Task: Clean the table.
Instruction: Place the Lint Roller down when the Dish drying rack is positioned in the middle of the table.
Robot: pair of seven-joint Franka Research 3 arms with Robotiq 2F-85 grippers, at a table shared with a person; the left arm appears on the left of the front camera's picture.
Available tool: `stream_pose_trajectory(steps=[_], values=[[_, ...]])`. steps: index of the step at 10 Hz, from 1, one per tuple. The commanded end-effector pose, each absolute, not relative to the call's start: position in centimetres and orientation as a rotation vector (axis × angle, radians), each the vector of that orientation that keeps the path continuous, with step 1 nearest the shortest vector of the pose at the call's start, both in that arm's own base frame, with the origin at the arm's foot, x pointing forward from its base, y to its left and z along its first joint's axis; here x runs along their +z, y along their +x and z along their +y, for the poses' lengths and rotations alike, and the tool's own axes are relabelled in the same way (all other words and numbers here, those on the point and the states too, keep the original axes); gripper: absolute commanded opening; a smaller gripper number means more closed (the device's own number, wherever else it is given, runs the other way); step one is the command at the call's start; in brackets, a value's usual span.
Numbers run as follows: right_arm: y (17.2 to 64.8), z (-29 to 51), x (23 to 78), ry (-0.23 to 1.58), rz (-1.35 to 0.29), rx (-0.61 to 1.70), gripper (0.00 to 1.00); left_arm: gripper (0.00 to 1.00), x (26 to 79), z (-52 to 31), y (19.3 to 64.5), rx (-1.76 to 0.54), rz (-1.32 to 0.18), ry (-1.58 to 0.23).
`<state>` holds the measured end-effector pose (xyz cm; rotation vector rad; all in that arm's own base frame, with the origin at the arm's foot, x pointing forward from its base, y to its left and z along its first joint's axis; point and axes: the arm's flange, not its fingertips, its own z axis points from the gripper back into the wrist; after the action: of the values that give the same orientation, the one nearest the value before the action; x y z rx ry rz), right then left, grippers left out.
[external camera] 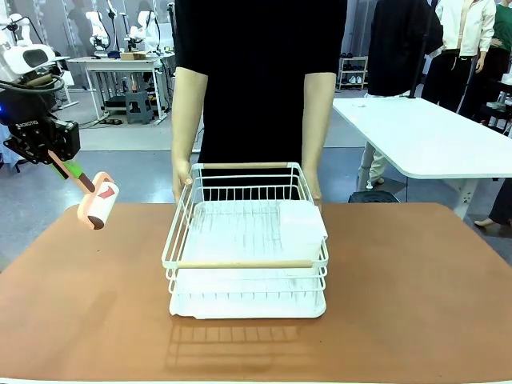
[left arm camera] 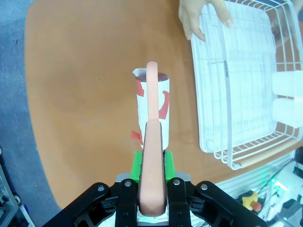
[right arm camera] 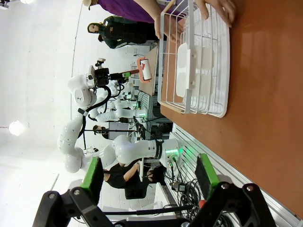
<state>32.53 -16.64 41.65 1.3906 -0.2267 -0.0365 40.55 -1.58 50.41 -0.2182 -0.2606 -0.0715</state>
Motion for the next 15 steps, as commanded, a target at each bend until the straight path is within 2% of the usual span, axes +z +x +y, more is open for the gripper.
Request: stream_pose_trajectory(steps=[1, 15], values=[[32.45, -16.58, 41.87, 1.394, -0.231, -0.032, 1.00, 0.21, 50.59, -1.52, 40.40, -0.069, -0.250, -0.222], [32.45, -16.58, 41.87, 1.394, -0.231, -0.032, 1.00, 0.21, 50.59, -1.52, 40.40, -0.069, -0.250, -0.222]])
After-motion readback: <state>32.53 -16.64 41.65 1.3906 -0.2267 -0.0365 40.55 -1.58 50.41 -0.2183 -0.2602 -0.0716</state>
